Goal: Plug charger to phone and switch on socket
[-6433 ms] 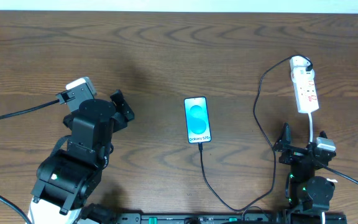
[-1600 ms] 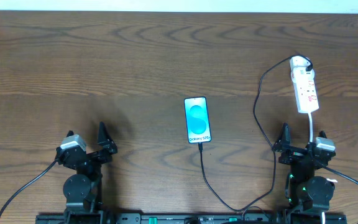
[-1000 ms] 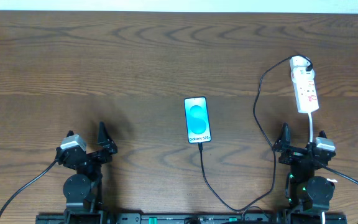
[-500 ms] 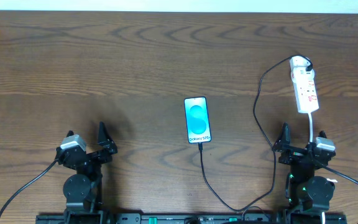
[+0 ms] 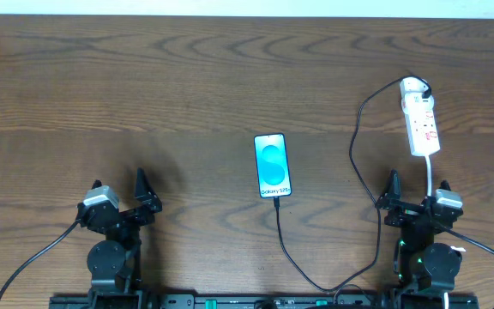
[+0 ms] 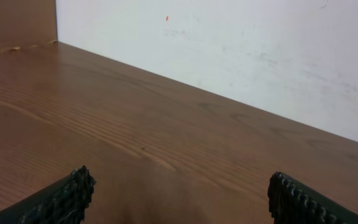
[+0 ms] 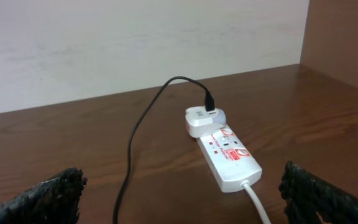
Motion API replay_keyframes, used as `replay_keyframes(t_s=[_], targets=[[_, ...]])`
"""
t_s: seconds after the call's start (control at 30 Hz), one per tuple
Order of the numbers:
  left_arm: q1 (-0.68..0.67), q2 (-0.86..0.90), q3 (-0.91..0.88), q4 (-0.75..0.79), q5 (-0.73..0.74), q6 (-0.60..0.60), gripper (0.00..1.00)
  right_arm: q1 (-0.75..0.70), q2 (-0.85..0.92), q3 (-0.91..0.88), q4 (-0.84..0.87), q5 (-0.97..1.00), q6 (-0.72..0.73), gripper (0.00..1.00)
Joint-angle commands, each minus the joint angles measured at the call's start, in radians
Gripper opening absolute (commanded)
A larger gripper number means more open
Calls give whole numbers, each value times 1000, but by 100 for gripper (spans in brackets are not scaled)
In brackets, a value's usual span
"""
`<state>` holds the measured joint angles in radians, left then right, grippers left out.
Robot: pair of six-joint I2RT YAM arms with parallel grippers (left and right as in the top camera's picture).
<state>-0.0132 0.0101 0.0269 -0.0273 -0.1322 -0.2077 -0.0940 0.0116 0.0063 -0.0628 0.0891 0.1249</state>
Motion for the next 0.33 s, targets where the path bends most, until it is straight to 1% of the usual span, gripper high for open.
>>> replay_keyframes(t_s=[0.0, 0.3], targets=[[6, -5, -23, -35, 5, 16, 92, 2, -6, -1, -2, 2, -7, 99], [6, -5, -23, -35, 6, 16, 91, 2, -6, -1, -2, 2, -6, 99]])
